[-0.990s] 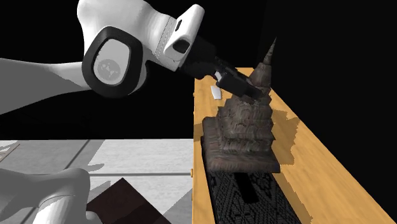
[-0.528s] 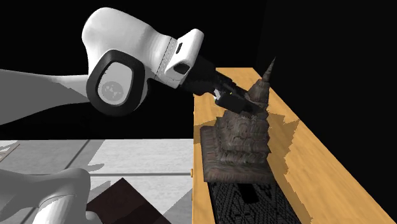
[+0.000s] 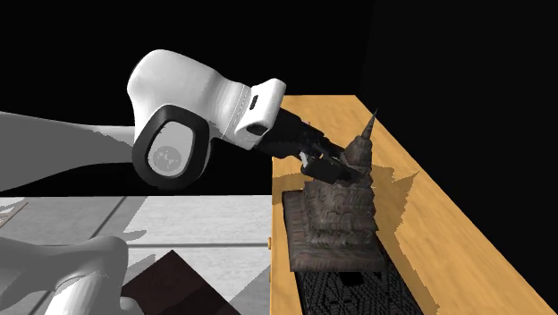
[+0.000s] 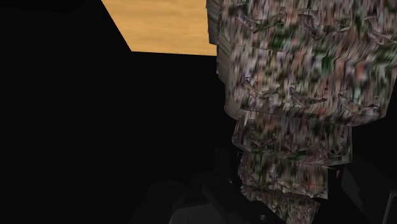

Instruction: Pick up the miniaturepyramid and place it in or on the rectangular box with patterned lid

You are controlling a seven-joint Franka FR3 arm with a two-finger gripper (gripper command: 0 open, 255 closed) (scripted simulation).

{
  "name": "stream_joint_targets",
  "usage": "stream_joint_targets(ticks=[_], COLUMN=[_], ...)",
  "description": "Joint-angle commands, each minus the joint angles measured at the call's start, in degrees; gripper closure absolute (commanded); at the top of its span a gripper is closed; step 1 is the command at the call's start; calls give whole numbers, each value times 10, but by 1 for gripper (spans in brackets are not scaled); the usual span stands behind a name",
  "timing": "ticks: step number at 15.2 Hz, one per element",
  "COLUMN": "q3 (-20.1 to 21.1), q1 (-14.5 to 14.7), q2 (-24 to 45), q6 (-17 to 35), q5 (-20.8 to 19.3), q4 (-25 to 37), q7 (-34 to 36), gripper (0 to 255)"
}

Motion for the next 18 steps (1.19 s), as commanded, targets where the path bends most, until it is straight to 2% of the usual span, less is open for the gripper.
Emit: stream_joint_targets(ticks=[1, 3, 11, 12, 17, 18], q3=[1, 3, 4, 5, 4, 4], q1=[-6, -12, -13, -13, -13, -8], q2=[-2, -3, -3, -2, -3, -25], q6=[17, 33, 33, 34, 33, 14], q5=[-5, -10, -9, -9, -9, -5], q4=[-15, -31, -31, -32, -31, -36], q7=[5, 11, 10, 12, 10, 7], gripper=[255, 255, 255, 0, 0, 0])
